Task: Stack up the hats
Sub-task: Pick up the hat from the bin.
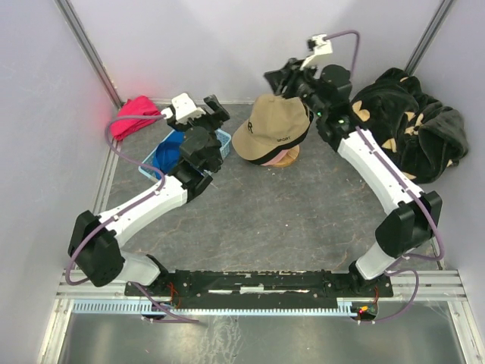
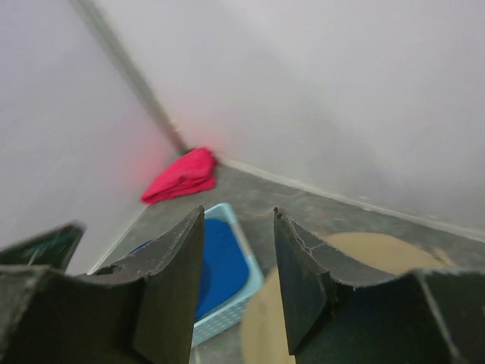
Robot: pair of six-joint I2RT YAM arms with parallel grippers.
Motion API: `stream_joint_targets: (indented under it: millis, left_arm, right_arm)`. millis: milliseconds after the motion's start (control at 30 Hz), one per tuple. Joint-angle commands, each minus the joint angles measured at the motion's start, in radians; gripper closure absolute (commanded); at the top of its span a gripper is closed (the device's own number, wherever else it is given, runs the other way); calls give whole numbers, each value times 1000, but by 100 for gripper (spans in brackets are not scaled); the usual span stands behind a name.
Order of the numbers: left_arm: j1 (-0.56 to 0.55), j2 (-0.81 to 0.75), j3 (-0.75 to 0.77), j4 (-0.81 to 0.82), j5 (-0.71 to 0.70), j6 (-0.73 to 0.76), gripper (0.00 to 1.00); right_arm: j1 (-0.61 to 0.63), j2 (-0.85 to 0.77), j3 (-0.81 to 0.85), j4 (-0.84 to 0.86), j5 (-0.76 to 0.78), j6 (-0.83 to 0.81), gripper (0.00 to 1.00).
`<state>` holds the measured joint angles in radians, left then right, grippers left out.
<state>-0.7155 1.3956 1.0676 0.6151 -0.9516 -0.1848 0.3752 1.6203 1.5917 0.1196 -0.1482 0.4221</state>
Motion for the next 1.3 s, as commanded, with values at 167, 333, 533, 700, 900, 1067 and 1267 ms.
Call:
stream_joint_targets:
  millis: [167, 333, 533, 700, 900, 1067, 1267]
  left_arm:
    - [-6, -61, 159, -72, -326, 102, 8]
    - [-6, -90, 151, 50, -381, 213, 4]
    - [3, -146, 124, 101, -363, 275, 3]
    - [8, -163, 120, 105, -345, 284, 2]
    - [17, -174, 103, 106, -333, 280, 1]
    - [25, -179, 92, 94, -340, 266, 0]
    - [37, -205, 91, 26, -334, 212, 0]
  right_arm:
    - [290, 86, 87, -122, -24, -191, 50]
    - [403, 195, 81, -104, -7, -220, 50]
    - [475, 328, 107, -116, -57, -245, 50]
    - [521, 418, 119, -125, -83, -272, 50]
    - [547, 492, 143, -124, -101, -316, 50]
    - [568, 545, 184, -132, -126, -356, 50]
    - [584, 597, 231, -150, -149, -398, 47]
